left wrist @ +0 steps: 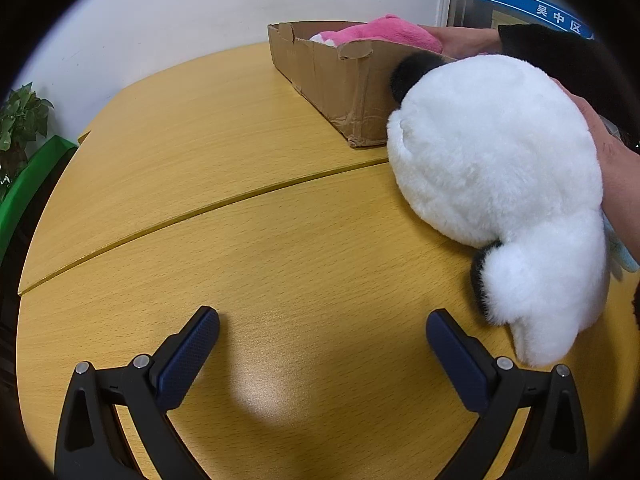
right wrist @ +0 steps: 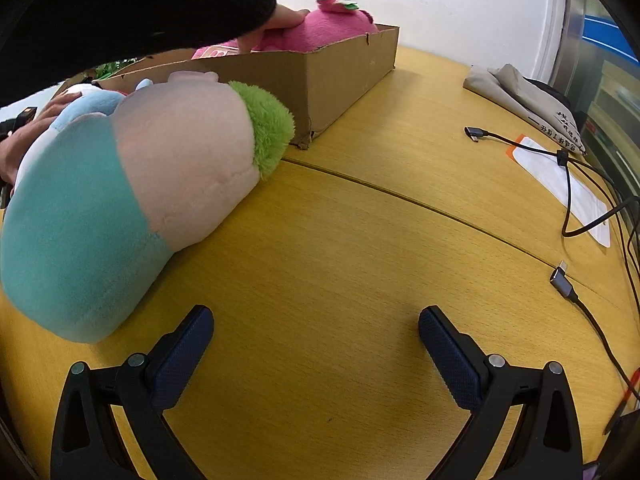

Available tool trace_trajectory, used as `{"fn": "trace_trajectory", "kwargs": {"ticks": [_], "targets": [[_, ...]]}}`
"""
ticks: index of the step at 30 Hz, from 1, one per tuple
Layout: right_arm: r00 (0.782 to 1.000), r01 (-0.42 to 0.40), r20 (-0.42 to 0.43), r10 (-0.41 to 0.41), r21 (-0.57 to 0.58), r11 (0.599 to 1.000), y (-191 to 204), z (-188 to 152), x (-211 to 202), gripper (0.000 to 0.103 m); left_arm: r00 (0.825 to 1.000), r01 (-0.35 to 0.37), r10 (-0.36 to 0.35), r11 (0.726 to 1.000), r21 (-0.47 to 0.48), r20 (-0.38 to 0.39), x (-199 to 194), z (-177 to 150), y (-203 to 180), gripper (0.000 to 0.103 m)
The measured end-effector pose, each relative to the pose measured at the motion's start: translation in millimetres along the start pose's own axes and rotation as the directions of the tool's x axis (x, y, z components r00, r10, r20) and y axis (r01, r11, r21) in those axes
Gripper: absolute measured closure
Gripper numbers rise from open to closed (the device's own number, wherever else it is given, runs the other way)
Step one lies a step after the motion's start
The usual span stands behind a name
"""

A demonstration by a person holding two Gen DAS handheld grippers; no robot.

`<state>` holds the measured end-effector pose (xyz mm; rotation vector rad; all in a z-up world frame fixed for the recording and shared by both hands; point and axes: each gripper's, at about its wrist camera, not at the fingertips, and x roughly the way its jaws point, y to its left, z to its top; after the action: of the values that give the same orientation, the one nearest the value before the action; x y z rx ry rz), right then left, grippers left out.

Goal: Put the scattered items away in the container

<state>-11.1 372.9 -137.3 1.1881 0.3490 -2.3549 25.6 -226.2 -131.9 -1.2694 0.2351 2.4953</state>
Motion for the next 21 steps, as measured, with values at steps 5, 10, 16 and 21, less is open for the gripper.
{"fn": "trace_trajectory", "kwargs": {"ticks": [5,10,16,21], "targets": [[1.0,0.003,0.0,-0.003,0.004,1.0,1.0,-0.4,-0.5,0.0,1.0,0.0,0.0,1.0,0.0,0.0,0.1,0.0,0.0,0.0],[1.0,0.004,0.0,-0.004,0.006,1.0,0.6,-0.7,-0.8,0.0,1.0,0.0,0.0,1.0,0.0,0.0,0.1,0.1,-0.1,0.0],[1.0,0.006,0.0,-0.006,0.007,1.0,0.2,-0.9,-1.2,0.0,1.0,0.0,0.0,1.0,0.0,0.0,0.1,0.2,-0.1,0.0],[1.0,0.006,0.0,-0.006,0.007,1.0,0.3,-1.2,-1.4,0.0,1.0,0.0,0.0,1.0,0.0,0.0,0.2,0.2,-0.1,0.0]]}}
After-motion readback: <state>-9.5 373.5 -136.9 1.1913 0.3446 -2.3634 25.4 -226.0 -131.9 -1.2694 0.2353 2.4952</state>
